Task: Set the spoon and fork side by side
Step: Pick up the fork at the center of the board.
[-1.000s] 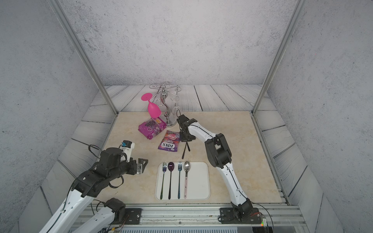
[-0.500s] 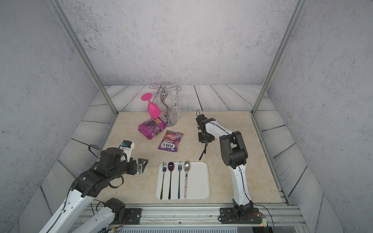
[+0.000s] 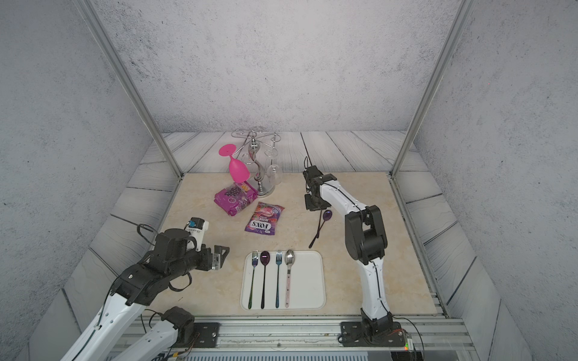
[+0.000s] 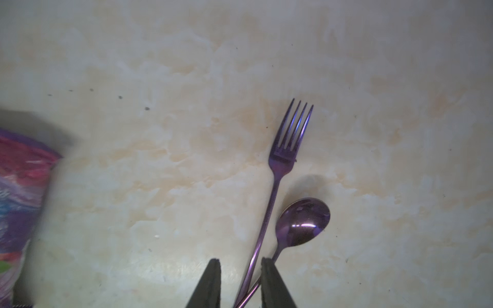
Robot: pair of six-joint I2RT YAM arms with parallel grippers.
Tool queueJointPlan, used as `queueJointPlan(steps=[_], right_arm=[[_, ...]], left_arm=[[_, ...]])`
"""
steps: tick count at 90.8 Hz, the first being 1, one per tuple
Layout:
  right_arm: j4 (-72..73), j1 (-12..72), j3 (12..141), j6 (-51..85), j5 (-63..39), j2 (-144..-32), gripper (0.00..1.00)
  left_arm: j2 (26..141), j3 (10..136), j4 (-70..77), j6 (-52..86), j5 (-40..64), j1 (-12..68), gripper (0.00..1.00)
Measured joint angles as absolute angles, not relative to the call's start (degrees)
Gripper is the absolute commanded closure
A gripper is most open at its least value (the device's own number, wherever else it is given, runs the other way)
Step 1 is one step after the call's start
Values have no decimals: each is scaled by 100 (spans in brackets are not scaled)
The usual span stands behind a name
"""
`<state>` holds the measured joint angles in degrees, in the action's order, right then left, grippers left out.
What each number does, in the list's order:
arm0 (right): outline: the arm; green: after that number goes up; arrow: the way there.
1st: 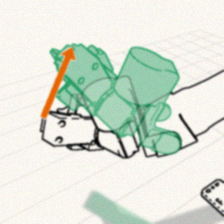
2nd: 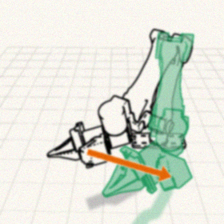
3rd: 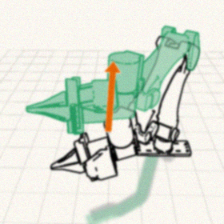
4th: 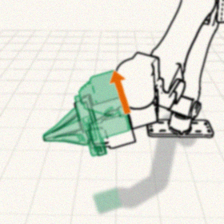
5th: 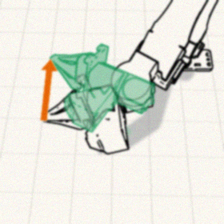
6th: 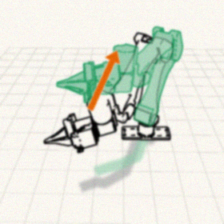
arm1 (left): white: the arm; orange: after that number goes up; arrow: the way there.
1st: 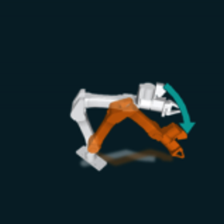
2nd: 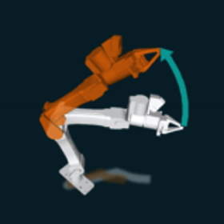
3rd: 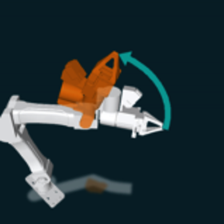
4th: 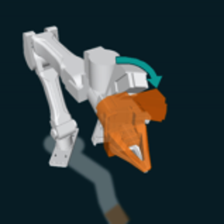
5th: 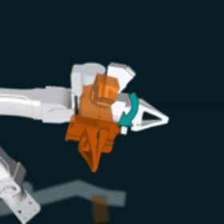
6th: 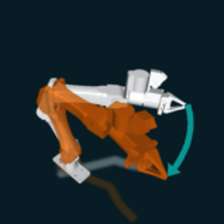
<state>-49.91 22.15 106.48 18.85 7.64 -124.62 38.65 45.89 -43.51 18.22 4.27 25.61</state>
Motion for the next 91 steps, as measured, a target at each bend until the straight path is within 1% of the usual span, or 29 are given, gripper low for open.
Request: queueJointPlan(steps=[16, 57, 69, 75, 91], right_arm=[[-5100, 2038, 10648, 2139, 716, -12840, 73], [-5017, 1992, 10676, 2379, 528, -13117, 78], [-4989, 1962, 10744, 2440, 528, -13172, 83], [-4984, 1953, 10772, 2499, 534, -13196, 88], [-4950, 1935, 10842, 2683, 576, -13244, 99]], left_arm=[[3868, 4589, -4351, 1822, 427, 2561, 0], [3868, 4589, -4351, 1822, 427, 2561, 0], [3868, 4589, -4351, 1824, 427, 2561, 0], [3868, 4589, -4351, 1824, 427, 2561, 0], [3868, 4589, -4351, 1824, 427, 2561, 1]])
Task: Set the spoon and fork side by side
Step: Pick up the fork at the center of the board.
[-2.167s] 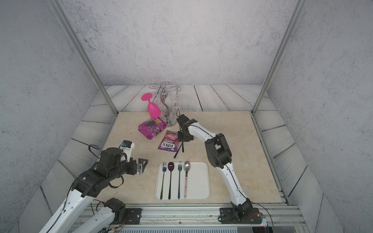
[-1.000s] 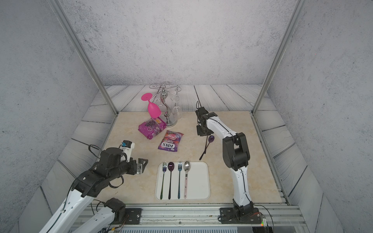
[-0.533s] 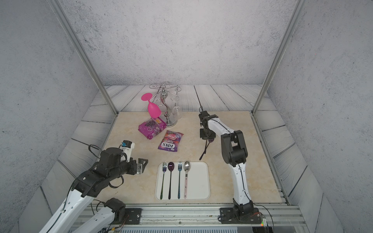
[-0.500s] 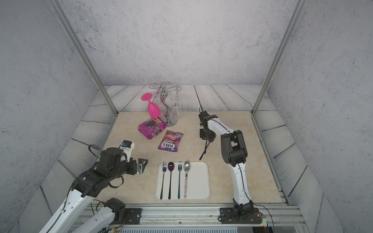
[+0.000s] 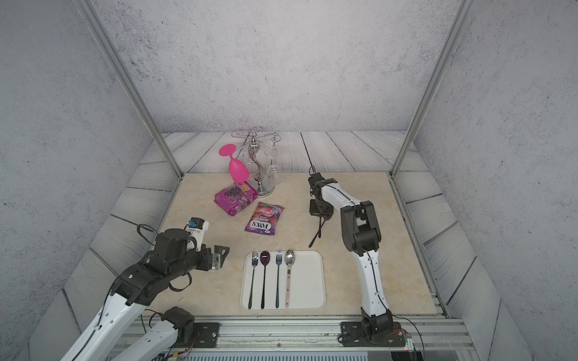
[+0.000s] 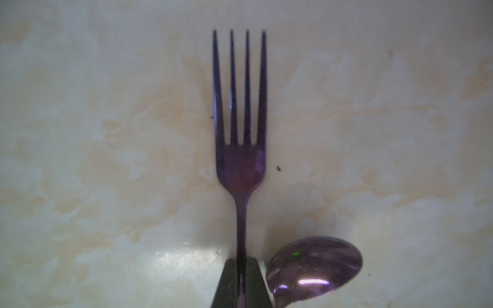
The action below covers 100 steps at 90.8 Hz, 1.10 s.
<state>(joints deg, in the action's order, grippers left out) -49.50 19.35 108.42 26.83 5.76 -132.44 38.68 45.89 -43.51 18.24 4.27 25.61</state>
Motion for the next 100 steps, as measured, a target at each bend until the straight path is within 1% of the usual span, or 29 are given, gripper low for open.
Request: queueJointPlan(steps=[3, 26, 39, 60, 69, 84, 91, 100], right_arm=[[-4928, 1931, 10842, 2729, 582, -13244, 100], [-4525, 1887, 10766, 2877, 582, -13190, 100], [-4174, 1887, 10436, 2873, 541, -12735, 100], [-3704, 1890, 10101, 2851, 434, -11358, 100], [-3612, 1935, 9712, 2871, 360, -10713, 100], [-3907, 2185, 8565, 2980, 327, -9507, 100], [-4191, 2502, 7898, 3133, 340, -8849, 100], [-4508, 3120, 6893, 3483, 314, -7896, 100]], left_arm=[[3868, 4589, -4351, 1824, 427, 2561, 0], [3868, 4589, -4351, 1822, 425, 2561, 0], [3865, 4589, -4351, 1822, 410, 2561, 0], [3850, 4589, -4351, 1824, 366, 2561, 1], [3820, 4589, -4353, 1822, 338, 2561, 0], [3728, 4589, -4353, 1824, 318, 2561, 0], [3682, 4589, -4351, 1822, 320, 2561, 0], [3629, 4589, -4351, 1824, 325, 2561, 0]])
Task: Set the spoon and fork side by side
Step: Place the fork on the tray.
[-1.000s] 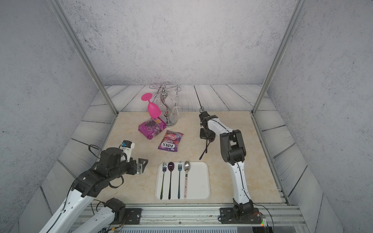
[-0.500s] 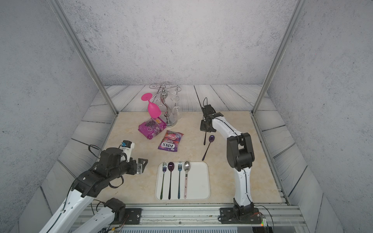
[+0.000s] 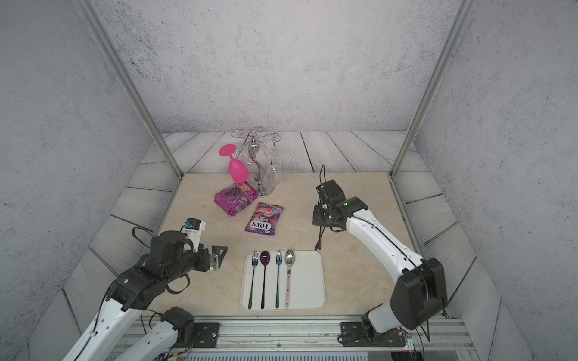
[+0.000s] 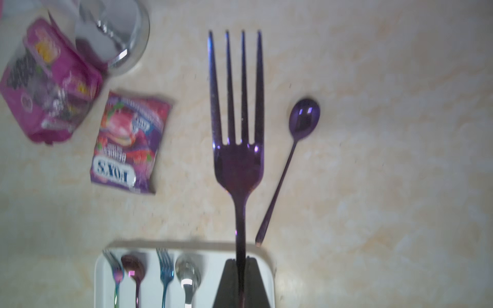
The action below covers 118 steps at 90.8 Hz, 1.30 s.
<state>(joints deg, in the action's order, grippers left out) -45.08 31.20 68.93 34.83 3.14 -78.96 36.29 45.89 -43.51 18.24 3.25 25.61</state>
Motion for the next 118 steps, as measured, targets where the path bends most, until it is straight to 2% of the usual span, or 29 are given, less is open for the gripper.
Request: queueJointPlan(steps=[17, 26, 38, 69, 108, 118], right_arm=[[-4641, 4294, 5142, 4536, 34, -6670, 100], [-4554, 4689, 4654, 5015, -14, -6685, 100], [-4296, 4960, 4654, 5334, -8, -7107, 100], [-3564, 5083, 4829, 5531, 60, -8270, 100], [-3395, 5083, 5048, 5548, 320, -8735, 100], [-3402, 5083, 5052, 5548, 338, -8849, 100]], left_arm=[[3527, 4589, -4351, 1824, 331, 2561, 1], [3505, 4587, -4351, 1824, 351, 2561, 1], [3507, 4584, -4351, 1824, 423, 2561, 0], [3516, 4571, -4348, 1824, 480, 2561, 0], [3546, 4569, -4346, 1820, 604, 2561, 0], [3629, 4569, -4324, 1660, 923, 2561, 1]])
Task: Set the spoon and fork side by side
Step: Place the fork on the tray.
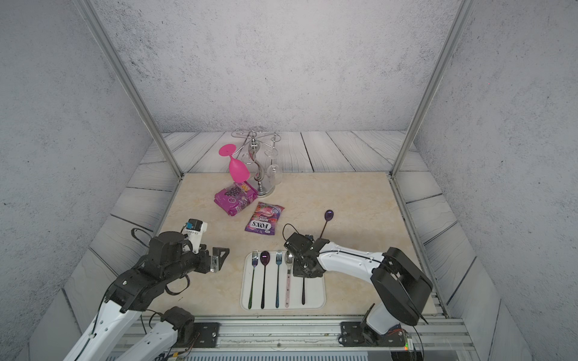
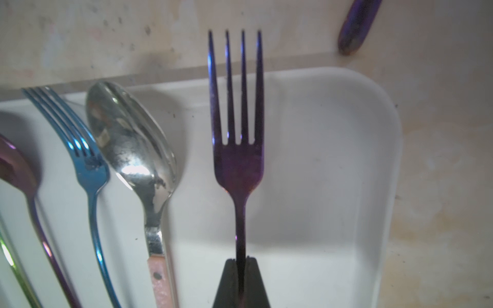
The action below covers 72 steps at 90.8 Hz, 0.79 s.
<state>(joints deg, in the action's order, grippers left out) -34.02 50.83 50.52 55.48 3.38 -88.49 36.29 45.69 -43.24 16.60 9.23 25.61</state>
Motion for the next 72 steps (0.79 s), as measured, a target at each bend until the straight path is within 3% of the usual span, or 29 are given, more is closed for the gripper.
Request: queueJointPlan(steps=[37, 72], right_arm=[[-3404, 5083, 5111, 5596, 362, -9085, 100], [-3400, 5083, 5140, 5645, 360, -9218, 100]], left_arm=[[3297, 4139, -3850, -174, 3194, 2561, 0], [3170, 4053, -3721, -827, 3710, 2561, 0]])
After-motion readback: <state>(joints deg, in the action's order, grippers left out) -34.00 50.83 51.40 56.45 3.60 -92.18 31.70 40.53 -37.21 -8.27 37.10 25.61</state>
